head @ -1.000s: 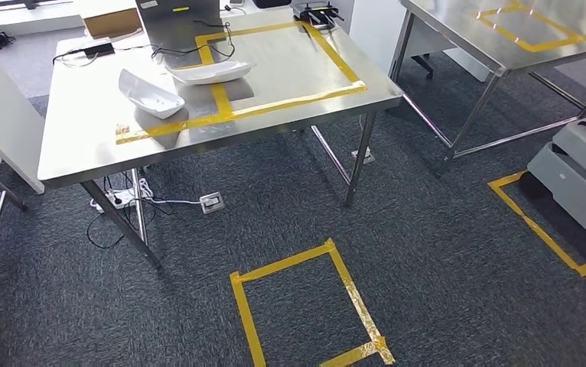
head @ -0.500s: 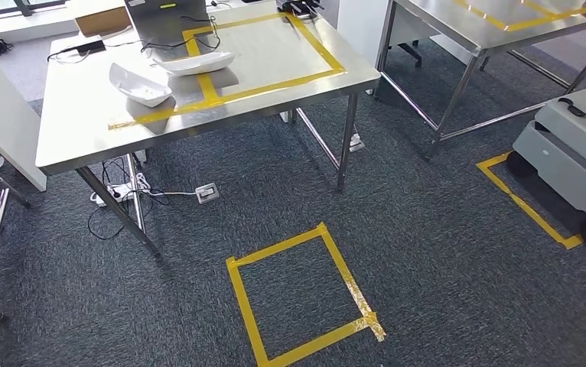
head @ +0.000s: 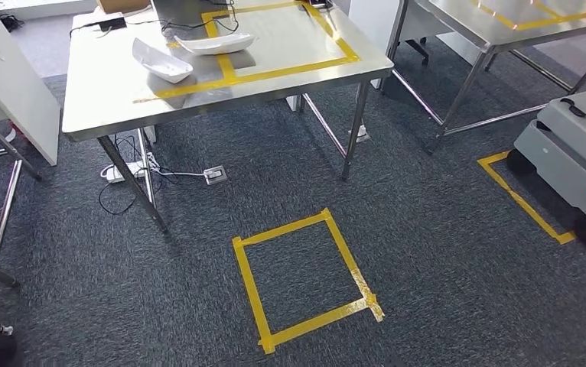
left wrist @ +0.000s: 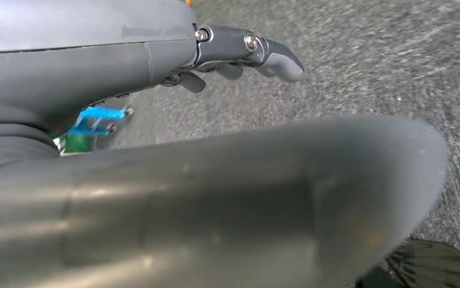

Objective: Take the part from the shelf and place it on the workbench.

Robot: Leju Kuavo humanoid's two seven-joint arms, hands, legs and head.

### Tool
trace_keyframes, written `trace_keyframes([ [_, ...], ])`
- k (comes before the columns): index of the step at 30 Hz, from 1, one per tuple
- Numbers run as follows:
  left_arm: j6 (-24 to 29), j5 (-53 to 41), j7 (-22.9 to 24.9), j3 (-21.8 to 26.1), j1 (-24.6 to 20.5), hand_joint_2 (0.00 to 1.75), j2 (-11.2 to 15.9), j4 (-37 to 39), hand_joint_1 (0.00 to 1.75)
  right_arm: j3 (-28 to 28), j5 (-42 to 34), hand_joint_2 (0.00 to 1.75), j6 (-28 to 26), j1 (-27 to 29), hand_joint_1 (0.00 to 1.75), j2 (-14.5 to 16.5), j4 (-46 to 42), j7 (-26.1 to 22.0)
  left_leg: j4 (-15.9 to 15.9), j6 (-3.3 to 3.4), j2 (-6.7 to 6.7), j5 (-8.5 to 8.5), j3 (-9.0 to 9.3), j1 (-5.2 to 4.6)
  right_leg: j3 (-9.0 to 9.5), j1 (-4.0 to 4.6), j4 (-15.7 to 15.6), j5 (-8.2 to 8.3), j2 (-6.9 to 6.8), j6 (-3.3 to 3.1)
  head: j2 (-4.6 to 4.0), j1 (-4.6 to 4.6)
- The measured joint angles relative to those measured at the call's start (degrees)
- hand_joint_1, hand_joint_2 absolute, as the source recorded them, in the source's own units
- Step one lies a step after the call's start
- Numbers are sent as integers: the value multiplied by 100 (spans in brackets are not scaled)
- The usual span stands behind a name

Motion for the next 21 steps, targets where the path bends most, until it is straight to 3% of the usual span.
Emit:
trace_keyframes([
  [1,-88,-69,-99,-47,0,0,3,1,0,-15,-38,175,13,11,0,-30,-6,182,14,16,5,51,-78,-4,-110,0,398,-257,8,14,0,4],
  [2,-174,-138,-212,-99,-2,0,8,1,0,-38,-82,175,19,17,0,-52,-9,410,31,15,11,99,-157,-9,-182,0,736,-415,12,21,0,4],
  [3,-253,-191,-326,-153,-5,0,15,1,0,-68,-122,175,19,25,0,-70,-13,673,52,12,18,144,-238,-13,-178,0,926,-452,14,23,0,4],
  [4,-313,-215,-435,-196,-11,0,25,1,0,-100,-148,175,19,37,0,-82,-17,946,75,6,24,185,-314,-15,-84,0,929,-384,14,17,0,6],
  [6,-358,-108,-587,-229,-45,0,37,-1,0,-148,-160,175,19,69,0,-87,-28,1335,134,-22,24,251,-446,-14,431,0,280,-102,16,-15,0,7],
  [8,-404,71,-670,-220,-105,0,47,-4,0,-191,-206,175,20,82,0,-84,-35,1394,171,-83,24,319,-537,-19,928,19,-491,-32,34,-64,0,7],
  [9,-438,99,-669,-212,-137,0,54,-5,0,-219,-255,175,20,87,0,-80,-37,1288,175,-120,24,357,-556,-21,1031,36,-683,-60,44,-89,0,6],
  [11,-500,-57,-575,-233,-185,0,71,-2,0,-292,-356,175,20,95,0,-70,-38,964,152,-197,25,436,-570,-23,1008,56,-738,-33,50,-147,0,4],
  [13,-557,-334,-446,-331,-199,87,96,3,0,-339,-396,175,19,93,0,-45,-38,614,210,-257,12,374,-629,-18,931,35,-766,36,31,-233,0,1],
  [15,-626,-406,-429,-405,-195,175,113,6,0,-349,-369,175,19,87,0,-19,-38,384,616,-304,-7,-16,-789,-10,835,21,-788,130,16,-313,0,-10],
  [17,-670,-296,-567,-415,-199,175,111,6,0,-350,-278,175,19,86,0,-3,-38,345,1338,-342,-16,-477,-997,-9,718,35,-786,226,5,-345,0,-17],
  [18,-676,-254,-656,-415,-201,175,112,4,0,-349,-220,175,19,86,0,6,-38,357,1614,-351,-16,-572,-1044,-9,661,45,-782,272,-3,-347,0,-17],
  [19,-667,-219,-749,-415,-199,175,115,4,0,-344,-157,175,19,84,0,13,-38,381,1710,-349,-16,-545,-1000,-10,606,53,-777,314,-13,-346,0,-17],
  [20,-644,-189,-814,-414,-190,175,120,4,0,-323,-115,175,19,82,0,16,-46,405,1573,-336,-16,-426,-840,-11,559,61,-772,351,-19,-342,0,-17],
  [21,-612,-151,-855,-414,-173,175,127,5,0,-274,-109,175,19,80,0,18,-69,419,1216,-307,-15,-273,-566,-15,526,67,-765,384,-22,-334,0,-17],
])
